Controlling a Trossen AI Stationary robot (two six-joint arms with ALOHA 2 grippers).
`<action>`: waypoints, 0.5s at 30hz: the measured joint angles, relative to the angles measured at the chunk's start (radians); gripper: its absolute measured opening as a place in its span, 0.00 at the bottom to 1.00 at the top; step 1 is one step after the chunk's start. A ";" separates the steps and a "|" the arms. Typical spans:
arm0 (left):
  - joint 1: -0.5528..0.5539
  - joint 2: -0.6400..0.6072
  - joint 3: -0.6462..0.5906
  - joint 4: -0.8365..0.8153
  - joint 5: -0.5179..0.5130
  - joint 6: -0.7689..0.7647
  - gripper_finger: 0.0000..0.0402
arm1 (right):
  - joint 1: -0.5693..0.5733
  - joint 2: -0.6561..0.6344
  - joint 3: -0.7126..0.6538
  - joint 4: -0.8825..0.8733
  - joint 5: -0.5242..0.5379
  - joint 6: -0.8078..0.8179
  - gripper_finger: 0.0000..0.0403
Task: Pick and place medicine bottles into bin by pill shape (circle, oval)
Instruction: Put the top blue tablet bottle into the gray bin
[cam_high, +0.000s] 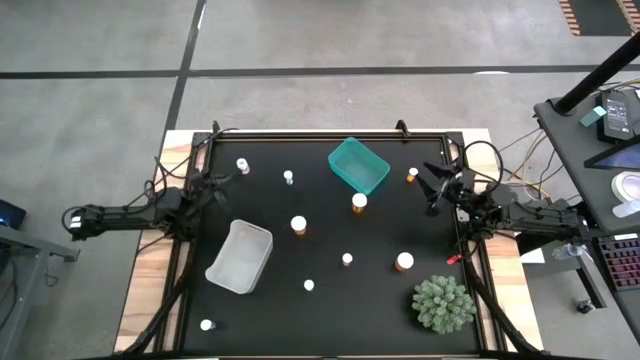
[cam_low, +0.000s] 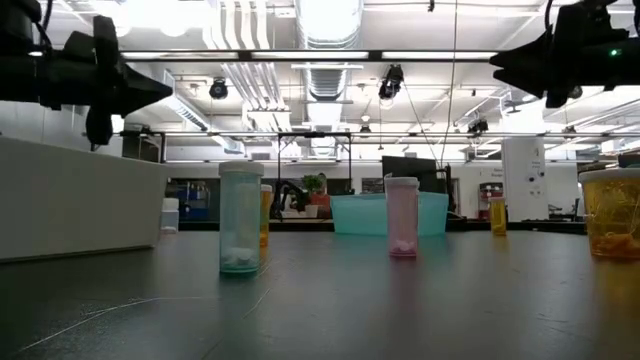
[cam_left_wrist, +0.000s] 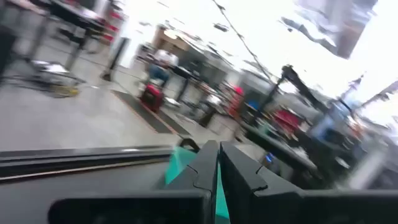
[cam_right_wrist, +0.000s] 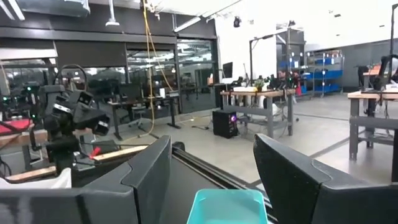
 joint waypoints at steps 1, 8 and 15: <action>0.000 0.000 0.000 -0.001 -0.015 -0.003 0.00 | 0.000 0.000 0.000 0.003 0.000 0.000 0.54; 0.000 0.000 0.000 0.035 -0.034 -0.009 0.00 | 0.000 0.000 0.000 -0.003 0.000 0.144 0.54; 0.000 0.053 0.042 0.120 0.027 0.028 0.00 | 0.000 0.006 0.000 0.116 0.000 0.094 0.54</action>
